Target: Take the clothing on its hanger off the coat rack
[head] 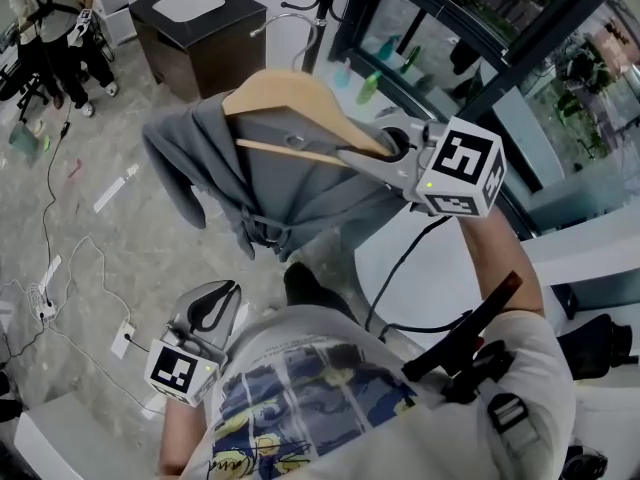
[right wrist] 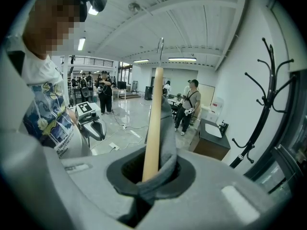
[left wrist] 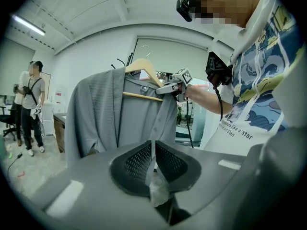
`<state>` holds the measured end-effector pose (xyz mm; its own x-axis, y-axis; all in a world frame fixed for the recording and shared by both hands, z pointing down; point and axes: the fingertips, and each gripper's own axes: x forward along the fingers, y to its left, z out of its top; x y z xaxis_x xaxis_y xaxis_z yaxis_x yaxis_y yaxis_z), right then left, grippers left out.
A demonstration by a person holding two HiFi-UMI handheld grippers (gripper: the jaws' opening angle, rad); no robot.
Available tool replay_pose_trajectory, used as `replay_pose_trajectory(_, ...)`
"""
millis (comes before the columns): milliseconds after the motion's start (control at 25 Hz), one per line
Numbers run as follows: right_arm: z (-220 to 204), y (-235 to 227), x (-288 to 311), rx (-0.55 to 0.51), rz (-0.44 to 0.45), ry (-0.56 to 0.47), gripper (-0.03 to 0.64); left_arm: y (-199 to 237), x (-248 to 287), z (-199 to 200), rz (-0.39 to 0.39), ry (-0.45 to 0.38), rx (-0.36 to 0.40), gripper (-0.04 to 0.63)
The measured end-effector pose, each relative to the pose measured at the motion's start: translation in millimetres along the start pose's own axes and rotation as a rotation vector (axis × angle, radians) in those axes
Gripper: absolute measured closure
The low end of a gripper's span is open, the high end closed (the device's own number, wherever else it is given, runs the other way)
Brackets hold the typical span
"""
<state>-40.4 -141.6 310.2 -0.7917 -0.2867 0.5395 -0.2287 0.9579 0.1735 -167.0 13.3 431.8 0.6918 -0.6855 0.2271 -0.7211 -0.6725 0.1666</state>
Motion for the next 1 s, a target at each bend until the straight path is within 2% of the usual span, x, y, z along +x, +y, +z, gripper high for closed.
replay_pose_trajectory(1000, 5.2, 3.2, 6.8, -0.006, 0.042, -0.008, 0.611, 9.6, -0.6, 5.0, 0.033, 0.000, -0.013, 0.565)
